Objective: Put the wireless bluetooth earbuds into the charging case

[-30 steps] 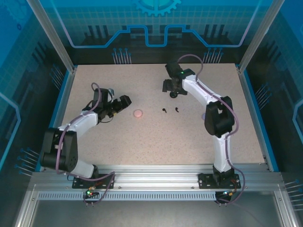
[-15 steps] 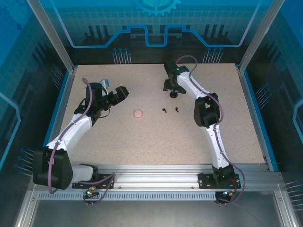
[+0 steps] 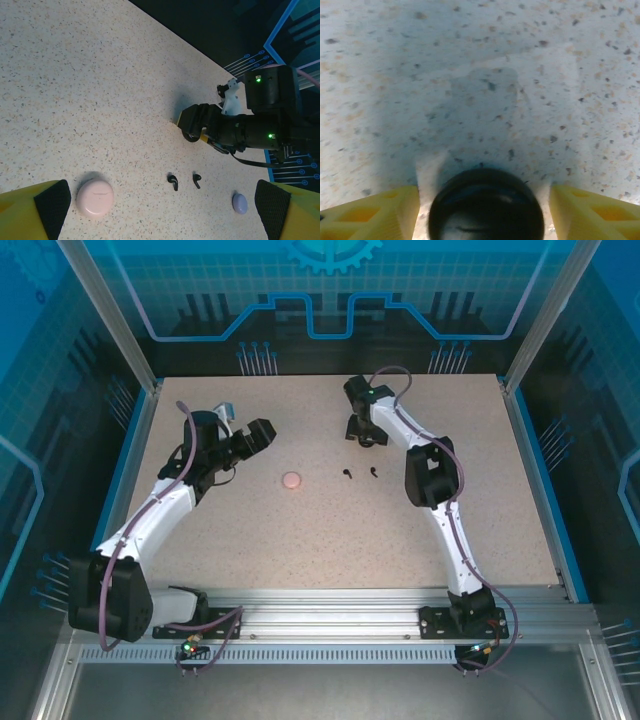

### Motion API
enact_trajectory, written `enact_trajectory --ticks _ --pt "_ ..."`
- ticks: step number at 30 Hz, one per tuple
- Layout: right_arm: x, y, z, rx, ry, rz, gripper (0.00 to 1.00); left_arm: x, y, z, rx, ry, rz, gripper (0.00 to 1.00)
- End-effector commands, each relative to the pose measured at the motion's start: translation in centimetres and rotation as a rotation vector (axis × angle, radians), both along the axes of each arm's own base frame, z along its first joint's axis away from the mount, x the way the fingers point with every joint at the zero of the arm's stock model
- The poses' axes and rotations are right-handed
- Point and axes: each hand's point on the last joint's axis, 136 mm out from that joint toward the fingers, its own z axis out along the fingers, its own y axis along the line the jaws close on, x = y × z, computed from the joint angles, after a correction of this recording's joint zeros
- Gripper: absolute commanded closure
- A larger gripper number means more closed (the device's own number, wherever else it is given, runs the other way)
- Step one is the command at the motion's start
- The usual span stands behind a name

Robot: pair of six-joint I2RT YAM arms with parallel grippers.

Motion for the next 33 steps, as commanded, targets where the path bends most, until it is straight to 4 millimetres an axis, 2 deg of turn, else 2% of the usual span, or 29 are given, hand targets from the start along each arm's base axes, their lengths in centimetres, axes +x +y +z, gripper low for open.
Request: enact_trajectory --ticks 1,5,9,13,18,23,26,29,33 --pt "-0.1 0.0 -1.5 0.007 0.030 0.004 0.39 0.0 -0.1 2.4 0.007 -0.056 -0.005 0.01" --pt "-0.1 0.3 -1.3 0.016 0.029 0.020 0.57 -0.1 -0.1 2.3 0.015 -0.055 -0.005 0.01" --pt "0.0 0.7 0.3 0.039 0.000 0.042 0.66 -0.1 -0.1 2.5 0.030 -0.067 -0.015 0.01" --pt "-0.2 1.3 3.4 0.065 -0.051 0.076 0.70 -0.4 -0.2 3.4 0.048 -0.100 -0.033 0.01" --pt "-2.4 2.6 8.0 0.074 -0.123 0.152 0.71 -1.1 -0.6 4.5 0.055 -0.108 -0.067 0.01" --pt "-6.9 3.7 11.2 0.098 -0.160 0.225 0.71 -2.2 -1.6 5.6 0.046 -0.133 -0.111 0.01" --pt "-10.7 4.1 11.7 0.109 -0.151 0.265 0.71 -2.9 -2.2 5.4 0.041 -0.105 -0.123 0.01" --pt "-15.0 4.5 10.8 0.105 -0.122 0.303 0.71 -3.8 -3.1 5.2 0.050 -0.100 -0.145 0.01" --pt "-20.5 4.6 8.2 0.098 -0.069 0.321 0.71 -4.9 -4.6 5.3 0.064 -0.121 -0.172 0.01"
